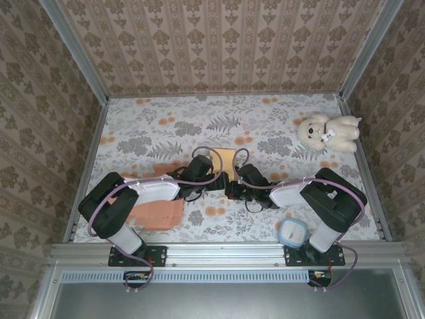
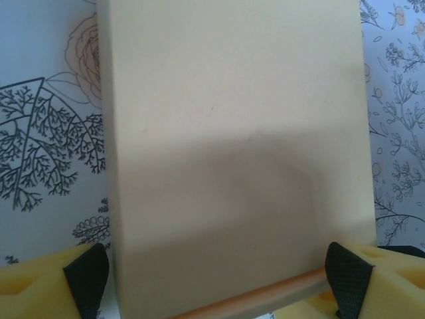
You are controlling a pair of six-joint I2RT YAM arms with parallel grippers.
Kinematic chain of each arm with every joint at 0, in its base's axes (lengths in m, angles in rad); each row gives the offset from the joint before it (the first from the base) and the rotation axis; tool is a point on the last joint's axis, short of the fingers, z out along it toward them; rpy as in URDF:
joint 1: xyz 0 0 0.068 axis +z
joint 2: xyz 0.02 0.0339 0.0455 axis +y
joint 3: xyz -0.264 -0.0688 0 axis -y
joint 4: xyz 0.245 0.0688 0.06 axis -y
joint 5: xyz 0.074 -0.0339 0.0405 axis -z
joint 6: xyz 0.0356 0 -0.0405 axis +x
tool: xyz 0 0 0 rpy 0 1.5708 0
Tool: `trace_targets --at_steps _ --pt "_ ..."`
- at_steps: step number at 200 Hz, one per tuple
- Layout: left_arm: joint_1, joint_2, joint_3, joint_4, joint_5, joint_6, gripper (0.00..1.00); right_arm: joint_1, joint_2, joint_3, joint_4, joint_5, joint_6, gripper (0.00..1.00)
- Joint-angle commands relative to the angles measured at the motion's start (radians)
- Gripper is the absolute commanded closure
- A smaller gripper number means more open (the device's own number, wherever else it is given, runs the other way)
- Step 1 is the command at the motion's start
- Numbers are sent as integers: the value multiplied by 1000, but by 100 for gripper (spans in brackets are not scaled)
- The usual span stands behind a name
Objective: Fold the paper box
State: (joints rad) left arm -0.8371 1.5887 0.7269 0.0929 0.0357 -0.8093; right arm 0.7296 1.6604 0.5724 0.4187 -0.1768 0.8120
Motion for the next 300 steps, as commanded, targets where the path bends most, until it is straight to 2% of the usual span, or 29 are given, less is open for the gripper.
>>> trace_targets --at_steps 1,40,68,89,133,184,223,259,300 --pt "27 -58 22 -51 -43 -3 9 8 -87 -16 -49 86 -28 100" --pt "73 -42 20 -40 -15 -2 9 -21 -221 -35 -244 147 -99 100" --pt "74 -30 26 -31 -9 -1 9 -77 -248 16 -360 102 -167 100" --pt "74 -33 27 -30 0 1 9 -121 -227 45 -377 44 -190 100" --pt "69 -27 33 -29 8 1 9 -188 -115 67 -285 -74 -190 100" --pt "45 8 47 -19 1 -4 9 -188 3 74 -161 -156 -152 100" --pt "-8 97 92 23 13 -36 9 -165 36 64 -59 -193 -85 100" --pt "-58 151 164 19 19 -44 9 -108 25 50 64 -156 0 100" --pt "-55 172 221 -39 -14 -22 9 -6 -33 28 110 6 55 100"
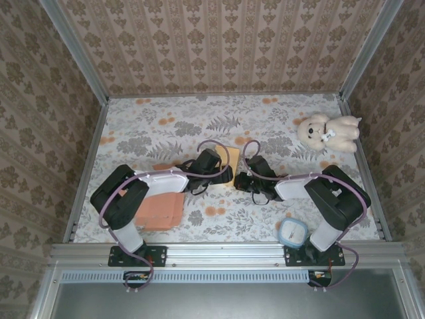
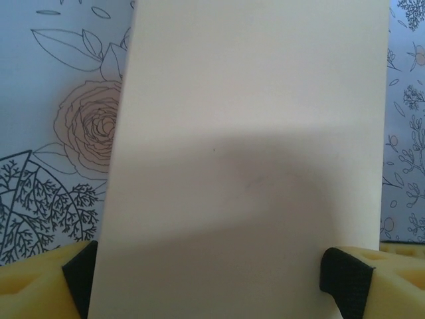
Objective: Fold the paper box
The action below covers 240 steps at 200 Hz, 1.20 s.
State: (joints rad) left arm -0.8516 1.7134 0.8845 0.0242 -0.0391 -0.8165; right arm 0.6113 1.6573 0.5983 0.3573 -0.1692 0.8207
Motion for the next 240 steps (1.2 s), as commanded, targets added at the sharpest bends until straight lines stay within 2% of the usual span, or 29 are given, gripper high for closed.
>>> trace_targets --at_steps 1,52,92,127,155,177,200,221,240 --pt "-39 47 64 30 59 -15 9 115 -30 2 171 1 47 100" --pt "40 26 69 -17 28 13 9 190 -93 -58 164 175 25 100" --pt "98 -66 45 -82 -61 50 9 195 -71 -61 85 218 -11 97" --pt "130 -161 1 -127 -94 62 8 194 -165 -58 -54 293 -69 92" --pt "128 -246 -64 -127 -102 50 8 193 -313 -46 -180 388 -137 84" --pt "108 -311 -124 -105 -109 34 8 165 -409 -15 -287 458 -212 70" --pt "55 -349 -166 -73 -127 3 8 85 -461 21 -346 434 -284 54" --pt "-3 -351 -193 -37 -154 -40 8 -14 -433 68 -352 343 -345 48" --pt "-42 -333 -213 0 -175 -88 8 -99 -345 129 -323 226 -383 42"
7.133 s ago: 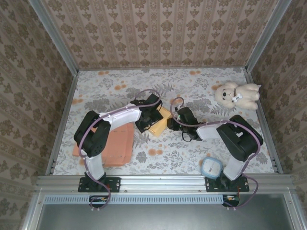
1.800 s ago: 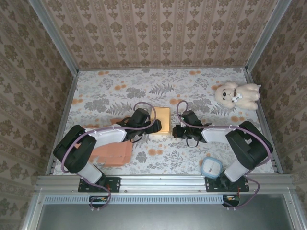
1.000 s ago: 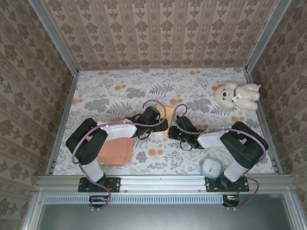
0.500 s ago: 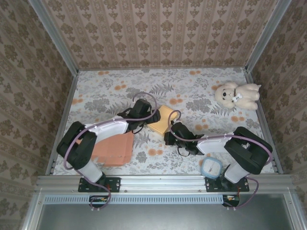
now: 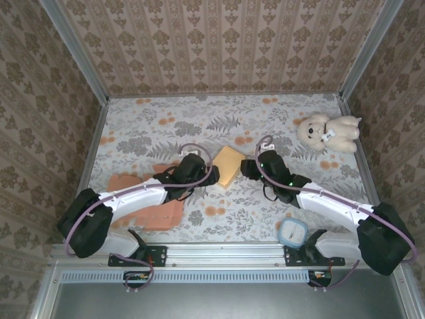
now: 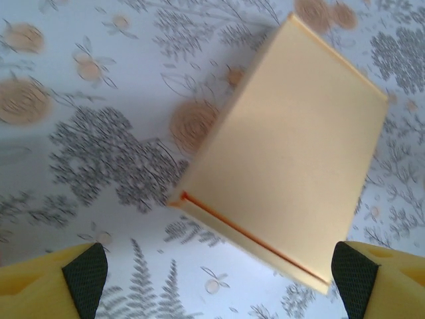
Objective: Fold the paper box
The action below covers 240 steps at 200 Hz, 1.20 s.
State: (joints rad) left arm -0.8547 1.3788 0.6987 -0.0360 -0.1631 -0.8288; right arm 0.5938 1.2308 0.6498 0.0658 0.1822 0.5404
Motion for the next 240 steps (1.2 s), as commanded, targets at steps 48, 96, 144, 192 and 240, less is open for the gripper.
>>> trace_targets --at_steps 48,96,144,192,240 --pt "-61 118 -36 185 -36 -167 9 -179 364 239 61 -332 -196 39" --pt "-60 198 -12 252 -53 -214 9 -227 572 346 96 -467 -210 36" --pt "-45 303 83 244 -23 -202 9 -234 628 292 179 -540 -192 39" --pt "-27 389 218 203 -19 -143 9 -288 556 165 287 -565 -117 45" --pt "21 548 446 183 50 -20 9 -328 437 58 385 -438 -44 48"
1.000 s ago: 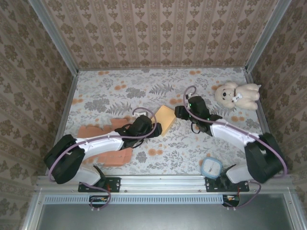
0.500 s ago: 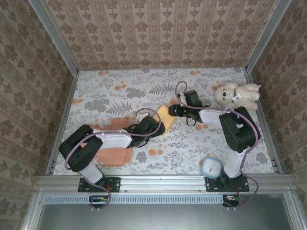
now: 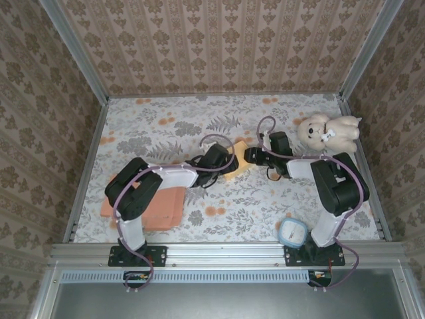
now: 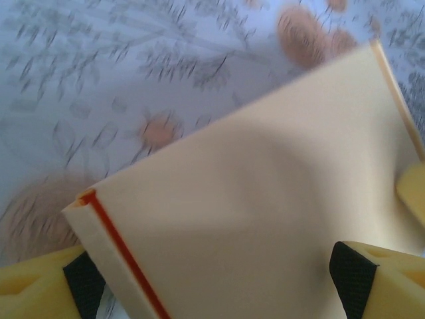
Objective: Fold the paper box
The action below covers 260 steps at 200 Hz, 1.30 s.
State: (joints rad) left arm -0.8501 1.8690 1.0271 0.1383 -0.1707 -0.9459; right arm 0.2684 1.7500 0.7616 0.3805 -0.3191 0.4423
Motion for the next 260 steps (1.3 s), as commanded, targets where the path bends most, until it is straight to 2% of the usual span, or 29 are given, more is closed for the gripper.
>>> trace_targets --at_steps 1,32,59,100,160,184,220,260 --pt "18 62 124 9 60 101 9 -4 -85 -56 72 68 54 48" --pt "24 168 281 -4 92 183 9 -21 -162 -95 94 209 58 48" --pt "29 259 399 -5 118 223 9 -57 -165 -98 113 278 78 47" --pt "27 360 557 -21 141 280 10 -144 -87 -80 167 258 138 47" --pt "32 430 643 -45 106 299 10 -204 -20 -56 224 227 173 47" --pt "33 381 584 -29 56 294 10 -207 -40 -63 226 248 170 46" --pt "34 206 451 -33 -20 323 10 -195 -135 -105 184 274 159 46" --pt "37 -68 202 -68 -123 324 9 -62 -334 -146 18 397 65 46"
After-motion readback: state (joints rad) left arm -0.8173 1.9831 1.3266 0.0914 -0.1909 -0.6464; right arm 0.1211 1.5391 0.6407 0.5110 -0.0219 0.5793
